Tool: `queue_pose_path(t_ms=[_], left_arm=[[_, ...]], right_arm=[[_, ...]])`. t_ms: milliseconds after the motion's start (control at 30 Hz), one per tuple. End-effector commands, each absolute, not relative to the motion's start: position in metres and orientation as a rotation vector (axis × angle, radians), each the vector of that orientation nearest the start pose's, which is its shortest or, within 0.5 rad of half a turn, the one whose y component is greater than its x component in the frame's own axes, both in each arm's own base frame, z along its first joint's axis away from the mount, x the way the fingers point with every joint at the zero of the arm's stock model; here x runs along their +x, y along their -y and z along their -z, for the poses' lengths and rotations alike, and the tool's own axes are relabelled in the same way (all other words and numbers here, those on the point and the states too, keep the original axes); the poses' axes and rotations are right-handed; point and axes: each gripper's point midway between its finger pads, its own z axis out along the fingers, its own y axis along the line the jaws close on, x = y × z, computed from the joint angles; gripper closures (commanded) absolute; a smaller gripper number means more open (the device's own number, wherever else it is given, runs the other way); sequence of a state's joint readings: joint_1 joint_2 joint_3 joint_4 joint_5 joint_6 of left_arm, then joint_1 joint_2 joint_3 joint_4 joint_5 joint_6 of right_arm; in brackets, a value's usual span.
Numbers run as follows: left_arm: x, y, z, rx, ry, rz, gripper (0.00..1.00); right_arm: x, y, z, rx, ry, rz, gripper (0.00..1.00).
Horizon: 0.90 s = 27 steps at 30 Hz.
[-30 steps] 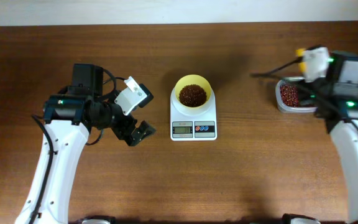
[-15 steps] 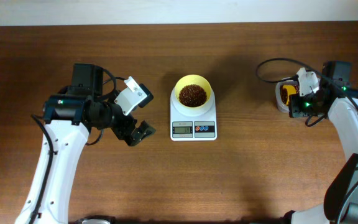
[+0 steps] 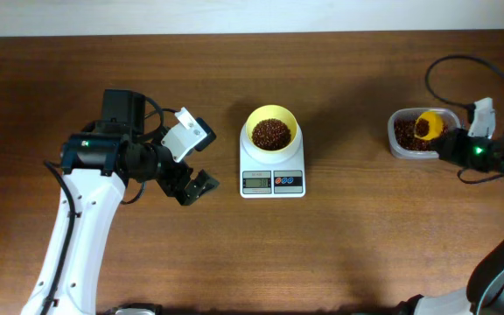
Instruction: Scoop item into bowl and weigh 50g on scale
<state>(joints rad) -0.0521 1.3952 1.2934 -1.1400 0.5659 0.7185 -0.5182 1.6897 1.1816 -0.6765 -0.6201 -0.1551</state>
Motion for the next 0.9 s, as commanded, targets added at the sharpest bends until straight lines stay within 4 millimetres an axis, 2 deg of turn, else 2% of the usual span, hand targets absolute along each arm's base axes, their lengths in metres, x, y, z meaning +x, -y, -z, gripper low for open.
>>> queue_pose_path(t_ms=[0, 67, 300, 367, 500, 533, 600, 700, 767, 867], left_arm=[[0.289, 0.109, -0.202, 1.112, -2.335, 0.581, 0.01], [0.289, 0.109, -0.202, 1.112, -2.335, 0.581, 0.01], [0.289, 0.109, -0.202, 1.112, -2.335, 0.581, 0.01], [0.289, 0.109, -0.202, 1.112, -2.335, 0.581, 0.01], [0.289, 0.109, -0.202, 1.112, -2.335, 0.581, 0.01], [0.289, 0.109, -0.202, 1.112, -2.335, 0.581, 0.01], [0.289, 0.109, -0.202, 1.112, -2.335, 0.581, 0.01], [0.289, 0.109, -0.202, 1.112, -2.335, 0.581, 0.01], [0.289, 0.109, -0.202, 1.112, -2.335, 0.581, 0.01], [0.289, 0.109, -0.202, 1.112, -2.335, 0.581, 0.01]], right_arm=[[0.377, 0.098, -0.121, 0.319, -2.424, -0.742, 0.96], [0.376, 0.096, -0.125, 0.319, -2.394, -0.788, 0.96], [0.381, 0.051, -0.165, 0.196, -2.206, -1.135, 0.96], [0.384, 0.023, -0.167, 0.133, -2.219, -1.197, 0.96], [0.384, -0.059, -0.173, -0.135, -2.235, -1.313, 0.96], [0.383, -0.07, -0.174, -0.179, -2.229, -1.33, 0.96], [0.38, -0.107, -0.177, -0.321, -2.217, -1.356, 0.96], [0.378, -0.142, -0.176, -0.465, -2.208, -1.329, 0.96], [0.376, -0.164, -0.158, -0.547, -2.285, -1.202, 0.96], [0.366, -0.19, -0.15, -0.805, -2.228, -1.077, 0.96]])
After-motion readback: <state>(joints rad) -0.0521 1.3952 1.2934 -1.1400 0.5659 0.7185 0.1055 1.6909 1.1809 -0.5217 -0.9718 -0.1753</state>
